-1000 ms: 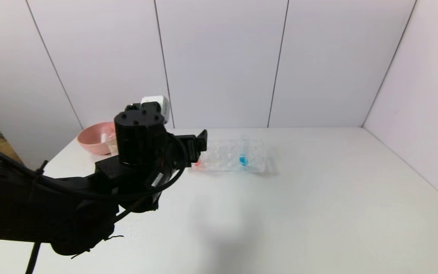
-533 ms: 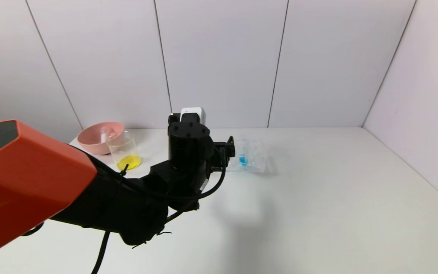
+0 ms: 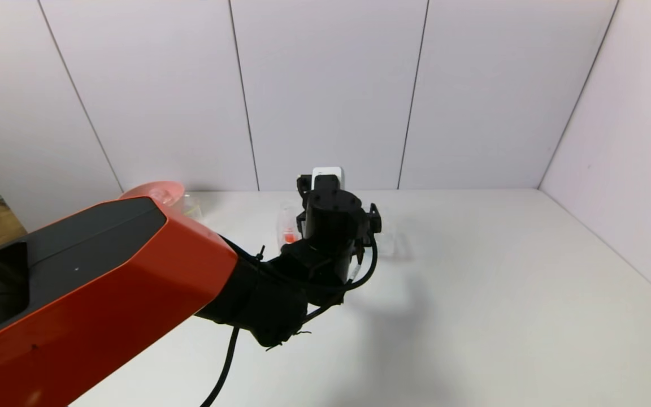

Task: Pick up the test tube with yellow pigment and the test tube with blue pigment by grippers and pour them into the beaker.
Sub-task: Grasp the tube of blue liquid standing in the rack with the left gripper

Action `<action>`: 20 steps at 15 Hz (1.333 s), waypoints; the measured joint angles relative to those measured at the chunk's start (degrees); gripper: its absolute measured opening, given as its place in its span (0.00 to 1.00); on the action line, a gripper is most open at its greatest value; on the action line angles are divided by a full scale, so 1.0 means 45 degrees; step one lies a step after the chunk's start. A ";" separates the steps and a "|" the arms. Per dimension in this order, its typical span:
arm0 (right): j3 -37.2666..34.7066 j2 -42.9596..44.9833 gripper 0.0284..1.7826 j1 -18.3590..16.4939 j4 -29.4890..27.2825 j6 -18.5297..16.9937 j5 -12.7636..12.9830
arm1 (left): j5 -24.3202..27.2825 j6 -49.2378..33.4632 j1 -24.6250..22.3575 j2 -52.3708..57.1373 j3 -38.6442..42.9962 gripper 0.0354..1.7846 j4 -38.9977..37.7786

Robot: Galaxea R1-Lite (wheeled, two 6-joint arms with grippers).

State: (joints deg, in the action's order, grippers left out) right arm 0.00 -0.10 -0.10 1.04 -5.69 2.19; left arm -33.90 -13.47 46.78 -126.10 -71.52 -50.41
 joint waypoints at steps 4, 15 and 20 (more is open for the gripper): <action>0.0000 0.0000 0.96 0.0000 0.0000 0.0005 0.0000 | -0.0016 -0.0030 0.0184 -0.0545 -0.0981 1.00 0.0301; 0.0000 0.0000 0.96 0.0000 -0.0005 0.0005 0.0000 | 0.0024 0.0005 0.0233 -0.2303 -0.2947 1.00 0.1065; 0.0000 0.0000 0.96 0.0000 -0.0005 0.0000 0.0000 | 0.0106 0.0024 -0.0271 -0.3007 -0.4153 1.00 0.1831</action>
State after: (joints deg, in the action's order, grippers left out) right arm 0.00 -0.10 -0.10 1.01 -5.69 2.19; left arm -33.43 -13.36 45.56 -139.63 -90.21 -42.17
